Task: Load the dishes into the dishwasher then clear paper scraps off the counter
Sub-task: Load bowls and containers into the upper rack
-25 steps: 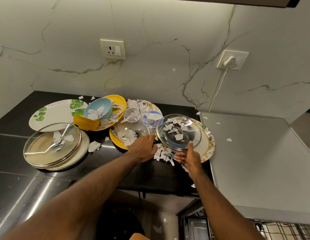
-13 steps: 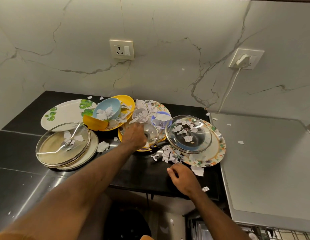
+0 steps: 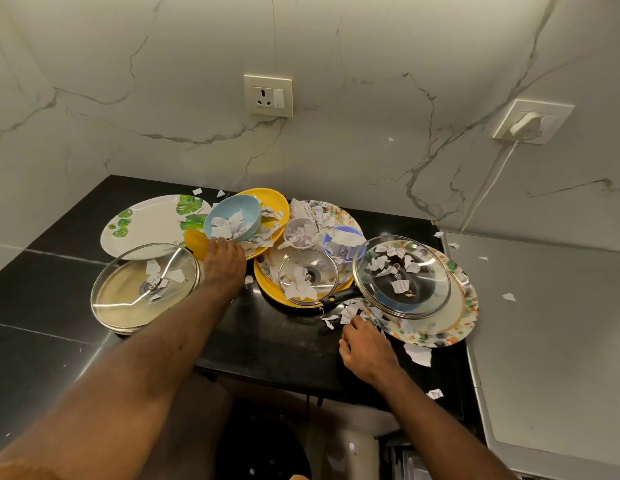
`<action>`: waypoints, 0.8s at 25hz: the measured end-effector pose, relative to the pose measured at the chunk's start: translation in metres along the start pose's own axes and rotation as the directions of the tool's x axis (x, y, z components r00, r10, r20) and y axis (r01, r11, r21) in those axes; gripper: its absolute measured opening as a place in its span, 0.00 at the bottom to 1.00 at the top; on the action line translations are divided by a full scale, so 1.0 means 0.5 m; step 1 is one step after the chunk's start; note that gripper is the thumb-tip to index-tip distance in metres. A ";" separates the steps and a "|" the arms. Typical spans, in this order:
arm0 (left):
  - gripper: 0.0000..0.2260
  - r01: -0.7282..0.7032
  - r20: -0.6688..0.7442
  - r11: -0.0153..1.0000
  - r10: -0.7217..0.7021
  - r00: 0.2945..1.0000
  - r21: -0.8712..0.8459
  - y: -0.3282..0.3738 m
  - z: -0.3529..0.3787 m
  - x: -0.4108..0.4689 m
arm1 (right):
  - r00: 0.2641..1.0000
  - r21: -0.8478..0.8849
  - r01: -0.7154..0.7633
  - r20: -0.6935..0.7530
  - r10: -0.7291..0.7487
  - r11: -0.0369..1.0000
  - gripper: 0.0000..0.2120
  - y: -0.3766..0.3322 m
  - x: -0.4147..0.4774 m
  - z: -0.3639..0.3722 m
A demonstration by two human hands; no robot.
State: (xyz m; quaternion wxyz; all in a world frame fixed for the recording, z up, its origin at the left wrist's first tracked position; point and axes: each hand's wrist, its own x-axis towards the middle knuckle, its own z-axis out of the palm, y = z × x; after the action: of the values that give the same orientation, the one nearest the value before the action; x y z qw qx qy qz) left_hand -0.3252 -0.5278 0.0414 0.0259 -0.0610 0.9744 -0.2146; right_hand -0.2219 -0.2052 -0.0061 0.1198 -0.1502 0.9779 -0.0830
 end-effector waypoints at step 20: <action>0.16 0.017 0.019 0.941 -0.012 1.000 -0.337 -0.146 -0.054 0.098 | 0.997 0.048 -0.010 0.076 0.007 0.999 0.18 -0.004 -0.032 -0.002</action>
State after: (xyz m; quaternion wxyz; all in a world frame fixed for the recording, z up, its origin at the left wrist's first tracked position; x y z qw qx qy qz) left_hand -0.3679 -0.5885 0.0953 0.0218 -0.0736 0.9961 -0.0445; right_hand -0.2067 -0.2018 -0.0015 0.1608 -0.1463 0.9709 -0.1002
